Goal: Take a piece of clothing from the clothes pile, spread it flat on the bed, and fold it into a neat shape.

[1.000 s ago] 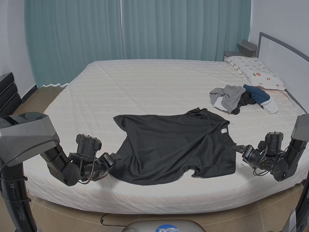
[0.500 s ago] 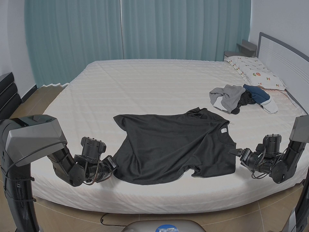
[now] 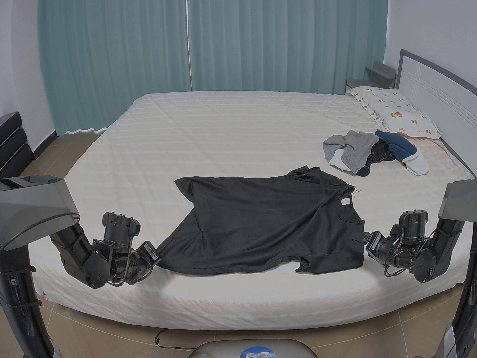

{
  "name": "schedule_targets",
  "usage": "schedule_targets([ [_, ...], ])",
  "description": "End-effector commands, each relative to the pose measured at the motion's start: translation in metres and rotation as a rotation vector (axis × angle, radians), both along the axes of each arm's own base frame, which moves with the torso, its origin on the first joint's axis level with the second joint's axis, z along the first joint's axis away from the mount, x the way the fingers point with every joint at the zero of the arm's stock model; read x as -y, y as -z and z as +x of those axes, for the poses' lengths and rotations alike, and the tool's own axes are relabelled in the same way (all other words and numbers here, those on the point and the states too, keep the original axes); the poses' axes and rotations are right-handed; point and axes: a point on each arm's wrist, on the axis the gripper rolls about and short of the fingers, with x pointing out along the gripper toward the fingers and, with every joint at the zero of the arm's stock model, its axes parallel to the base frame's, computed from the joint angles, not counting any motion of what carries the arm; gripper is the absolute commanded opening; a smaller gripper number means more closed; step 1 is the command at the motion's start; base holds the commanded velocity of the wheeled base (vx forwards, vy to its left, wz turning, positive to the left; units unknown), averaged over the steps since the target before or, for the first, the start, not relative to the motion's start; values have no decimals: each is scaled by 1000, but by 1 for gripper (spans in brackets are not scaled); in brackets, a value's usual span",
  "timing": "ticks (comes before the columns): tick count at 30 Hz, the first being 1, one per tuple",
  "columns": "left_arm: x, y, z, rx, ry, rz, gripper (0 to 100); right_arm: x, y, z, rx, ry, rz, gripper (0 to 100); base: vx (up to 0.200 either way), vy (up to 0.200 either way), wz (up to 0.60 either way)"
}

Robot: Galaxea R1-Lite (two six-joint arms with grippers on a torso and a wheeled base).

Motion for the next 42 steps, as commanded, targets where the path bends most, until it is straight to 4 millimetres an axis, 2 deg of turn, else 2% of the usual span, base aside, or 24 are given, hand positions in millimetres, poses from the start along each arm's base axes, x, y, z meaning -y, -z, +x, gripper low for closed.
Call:
schedule_targets([
  [1, -10, -12, -2, 30, -28, -5, 0, 1, 19, 12, -26, 10, -4, 100, 0, 0, 0],
  [8, -13, -17, -2, 43, -42, -9, 0, -1, 26, 16, -41, -2, -14, 100, 0, 0, 0],
  [9, -14, -16, -2, 42, -43, -8, 0, -1, 26, 19, -33, -2, -15, 0, 0, 0, 0],
  [14, -13, -14, -2, 36, -37, -16, 0, 1, 19, 42, 36, 9, -14, 0, 0, 0, 0],
  [18, -11, -13, -2, 33, -36, -15, 0, -1, 6, 48, 56, 7, -15, 0, 0, 0, 0],
  [19, -11, -14, -1, 39, -39, -13, 0, -1, -3, 53, 63, 6, -14, 0, 0, 0, 0],
  [22, -11, -14, 1, 57, -39, -18, 0, -2, -9, 63, 56, 8, -17, 0, 0, 0, 0],
  [23, -12, -16, 3, 87, -45, -27, 0, 0, -16, 75, 48, 32, -30, 0, 0, 0, 0],
  [30, -18, -13, 8, 120, -68, -34, 0, -3, -31, 109, 82, 55, -46, 0, 0, 0, 0],
  [32, -19, -14, 8, 121, -70, -35, 0, -4, -31, 114, 95, 55, -46, 0, 0, 0, 0],
  [34, -20, -14, 9, 123, -75, -36, 0, -10, -22, 125, 100, 38, -48, 0, 0, 0, 0],
  [38, -21, -14, 9, 124, -77, -37, 0, -16, -5, 133, 103, 12, -76, 0, 0, 0, 0],
  [42, -23, -13, 11, 125, -83, -39, 0, -18, 0, 151, 160, 18, -70, 0, 0, 0, 0],
])
